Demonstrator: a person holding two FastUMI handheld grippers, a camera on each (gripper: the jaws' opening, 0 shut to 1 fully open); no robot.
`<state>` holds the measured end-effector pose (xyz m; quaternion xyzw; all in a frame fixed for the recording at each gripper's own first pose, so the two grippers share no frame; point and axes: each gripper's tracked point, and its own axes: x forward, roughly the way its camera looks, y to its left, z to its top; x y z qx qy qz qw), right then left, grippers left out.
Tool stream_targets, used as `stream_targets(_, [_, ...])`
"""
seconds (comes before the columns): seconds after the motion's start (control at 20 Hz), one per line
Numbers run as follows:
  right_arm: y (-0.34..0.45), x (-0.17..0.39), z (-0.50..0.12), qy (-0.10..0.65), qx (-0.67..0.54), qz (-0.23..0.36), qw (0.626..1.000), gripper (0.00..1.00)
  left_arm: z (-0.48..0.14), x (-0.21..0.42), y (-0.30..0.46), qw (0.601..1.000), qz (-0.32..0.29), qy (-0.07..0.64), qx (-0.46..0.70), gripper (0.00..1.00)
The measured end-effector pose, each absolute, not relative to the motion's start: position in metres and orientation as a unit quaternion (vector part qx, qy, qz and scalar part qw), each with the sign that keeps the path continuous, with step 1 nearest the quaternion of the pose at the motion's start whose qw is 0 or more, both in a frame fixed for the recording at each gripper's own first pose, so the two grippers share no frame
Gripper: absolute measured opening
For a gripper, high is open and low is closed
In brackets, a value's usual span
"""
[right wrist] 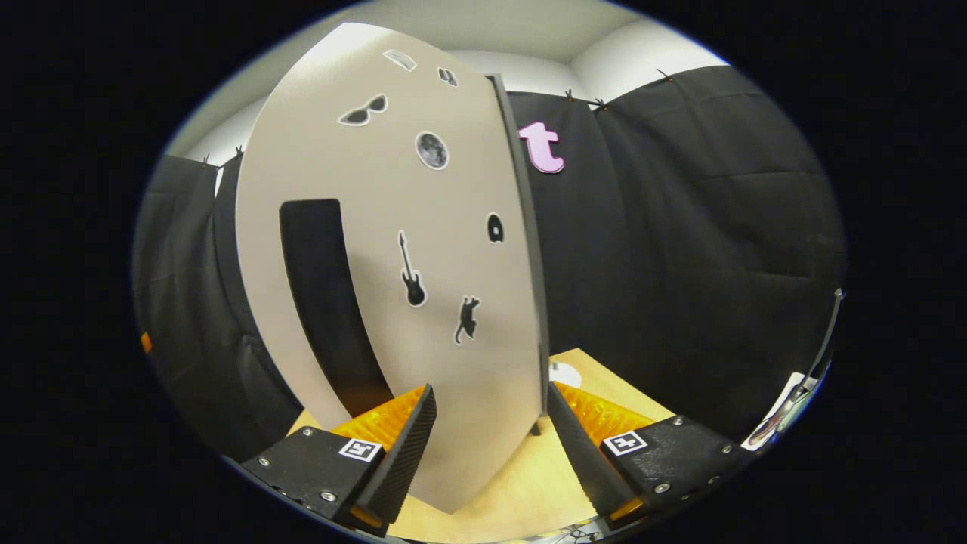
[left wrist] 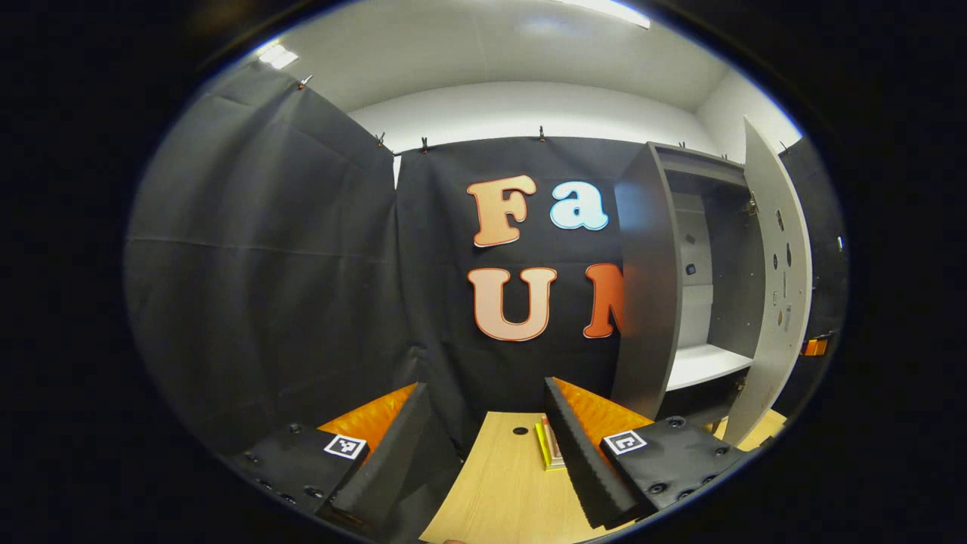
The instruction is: Open the cabinet door with the right hand, grasp the bottle in the cabinet with the left hand and place it on the coaster, then close the cabinet door with the right hand.
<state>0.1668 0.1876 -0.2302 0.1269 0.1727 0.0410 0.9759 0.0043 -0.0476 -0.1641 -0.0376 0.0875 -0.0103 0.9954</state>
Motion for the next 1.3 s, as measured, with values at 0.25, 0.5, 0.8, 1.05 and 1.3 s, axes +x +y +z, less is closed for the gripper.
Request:
stream_targets(0.25, [0.263, 0.192, -0.218, 0.168, 0.115, 0.08, 0.976, 0.94, -0.168, -0.006, -0.02, 0.995, 0.01, 0.093, -0.039, 0.98])
stream_targets(0.5, [0.289, 0.204, -0.217, 0.163, 0.103, 0.077, 0.978, 0.92, -0.175, -0.001, 0.007, 0.994, 0.033, 0.1, -0.035, 0.98])
stream_targets(0.8, [0.299, 0.213, -0.216, 0.16, 0.097, 0.068, 0.98, 0.91, -0.186, 0.007, 0.017, 0.992, 0.043, 0.108, -0.039, 0.98])
stream_targets(1.05, [0.304, 0.216, -0.215, 0.16, 0.091, 0.065, 0.981, 0.91, -0.19, 0.016, 0.02, 0.992, 0.046, 0.111, -0.031, 0.98])
stream_targets(1.3, [0.308, 0.219, -0.214, 0.159, 0.084, 0.056, 0.982, 0.91, -0.189, 0.022, 0.021, 0.992, 0.045, 0.113, -0.03, 0.99])
